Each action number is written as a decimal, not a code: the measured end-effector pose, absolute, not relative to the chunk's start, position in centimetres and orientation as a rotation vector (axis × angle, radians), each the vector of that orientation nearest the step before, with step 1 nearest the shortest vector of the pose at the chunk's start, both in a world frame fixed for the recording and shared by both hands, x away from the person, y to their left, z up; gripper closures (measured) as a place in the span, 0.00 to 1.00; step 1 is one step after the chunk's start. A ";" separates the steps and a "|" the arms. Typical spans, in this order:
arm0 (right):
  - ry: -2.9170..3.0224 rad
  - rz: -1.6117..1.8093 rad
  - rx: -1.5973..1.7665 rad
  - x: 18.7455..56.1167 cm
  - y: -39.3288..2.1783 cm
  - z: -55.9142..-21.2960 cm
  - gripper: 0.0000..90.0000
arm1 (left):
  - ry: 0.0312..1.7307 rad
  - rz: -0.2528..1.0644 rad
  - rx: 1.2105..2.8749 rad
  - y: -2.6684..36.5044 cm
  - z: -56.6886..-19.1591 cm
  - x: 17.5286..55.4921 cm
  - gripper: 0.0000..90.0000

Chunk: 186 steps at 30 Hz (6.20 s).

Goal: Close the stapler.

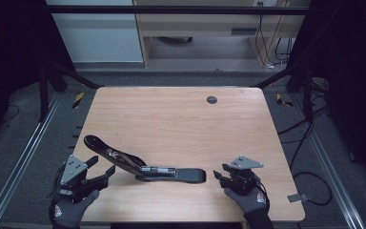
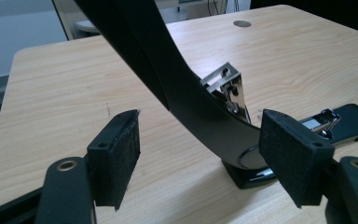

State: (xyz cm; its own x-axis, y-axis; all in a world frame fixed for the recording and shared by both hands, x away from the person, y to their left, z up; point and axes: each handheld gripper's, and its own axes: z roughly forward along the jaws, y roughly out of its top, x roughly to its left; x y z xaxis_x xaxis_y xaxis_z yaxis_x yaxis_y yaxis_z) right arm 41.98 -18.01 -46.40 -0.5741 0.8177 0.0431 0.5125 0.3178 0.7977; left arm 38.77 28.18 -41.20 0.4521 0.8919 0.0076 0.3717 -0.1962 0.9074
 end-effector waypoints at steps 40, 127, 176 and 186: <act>2.309 1.118 1.134 42.6 -13.7 -47.1 0.91 | 1.101 0.737 1.772 28.6 -38.2 41.9 0.50; 2.379 1.083 1.152 43.2 -12.0 -48.9 1.00 | 1.019 0.756 1.792 25.2 -36.6 40.9 0.63; 2.383 1.088 1.156 43.2 -12.0 -48.8 1.00 | 0.922 0.775 1.835 21.5 -36.0 40.9 0.66; 2.382 1.083 1.146 43.3 -12.1 -48.9 1.00 | 0.898 0.792 1.851 20.8 -36.0 40.9 0.66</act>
State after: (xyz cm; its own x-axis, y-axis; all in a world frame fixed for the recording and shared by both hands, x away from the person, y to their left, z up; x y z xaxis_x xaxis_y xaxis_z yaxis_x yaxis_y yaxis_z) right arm 43.26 -12.06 -48.88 -0.6443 0.7621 0.0638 0.5490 0.4028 0.7323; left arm 40.88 20.76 -35.95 0.5303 0.8341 0.1517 0.2555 -0.3278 0.9095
